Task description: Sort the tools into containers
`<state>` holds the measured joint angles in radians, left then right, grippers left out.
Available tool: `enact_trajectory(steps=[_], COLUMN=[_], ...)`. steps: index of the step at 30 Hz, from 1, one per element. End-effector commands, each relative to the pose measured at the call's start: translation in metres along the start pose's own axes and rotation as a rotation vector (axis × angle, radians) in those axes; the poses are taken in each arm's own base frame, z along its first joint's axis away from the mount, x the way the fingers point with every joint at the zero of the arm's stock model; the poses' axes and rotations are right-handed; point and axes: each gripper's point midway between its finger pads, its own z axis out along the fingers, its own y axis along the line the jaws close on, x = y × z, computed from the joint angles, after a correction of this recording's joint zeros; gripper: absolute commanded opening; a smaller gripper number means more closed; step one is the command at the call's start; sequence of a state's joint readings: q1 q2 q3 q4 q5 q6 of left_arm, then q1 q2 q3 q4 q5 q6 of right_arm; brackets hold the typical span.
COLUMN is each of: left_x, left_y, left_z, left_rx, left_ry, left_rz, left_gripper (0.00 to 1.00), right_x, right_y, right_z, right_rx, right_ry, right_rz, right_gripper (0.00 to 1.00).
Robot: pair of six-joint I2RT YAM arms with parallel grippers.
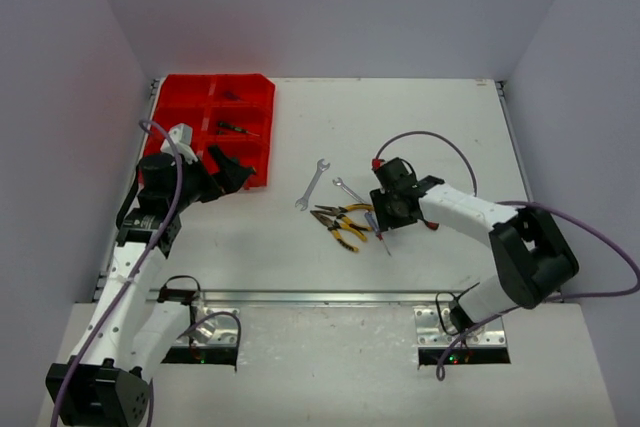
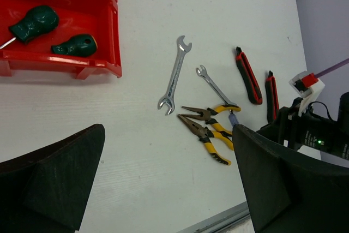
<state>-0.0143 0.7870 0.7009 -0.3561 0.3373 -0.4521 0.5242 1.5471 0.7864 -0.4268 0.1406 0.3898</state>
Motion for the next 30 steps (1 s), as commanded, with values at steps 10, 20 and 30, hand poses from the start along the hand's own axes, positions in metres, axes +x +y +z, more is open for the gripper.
enact_trajectory(steps=[10, 20, 30], left_x=[-0.005, -0.003, -0.001], left_y=[-0.013, -0.012, -0.014], left_z=[-0.004, -0.004, -0.003], left_rx=[0.068, 0.067, 0.075], left_ry=[-0.021, -0.018, -0.008], left_rz=[0.041, 0.044, 0.037], left_gripper=[1.0, 1.0, 1.0], right_x=[0.001, 0.009, 0.022], right_y=[0.027, 0.031, 0.019], right_z=[-0.016, 0.016, 0.006], right_rx=[-0.051, -0.047, -0.008], right_ry=[-0.089, -0.024, -0.03], right_rz=[-0.045, -0.077, -0.062], right_gripper=[0.44, 0.32, 0.02])
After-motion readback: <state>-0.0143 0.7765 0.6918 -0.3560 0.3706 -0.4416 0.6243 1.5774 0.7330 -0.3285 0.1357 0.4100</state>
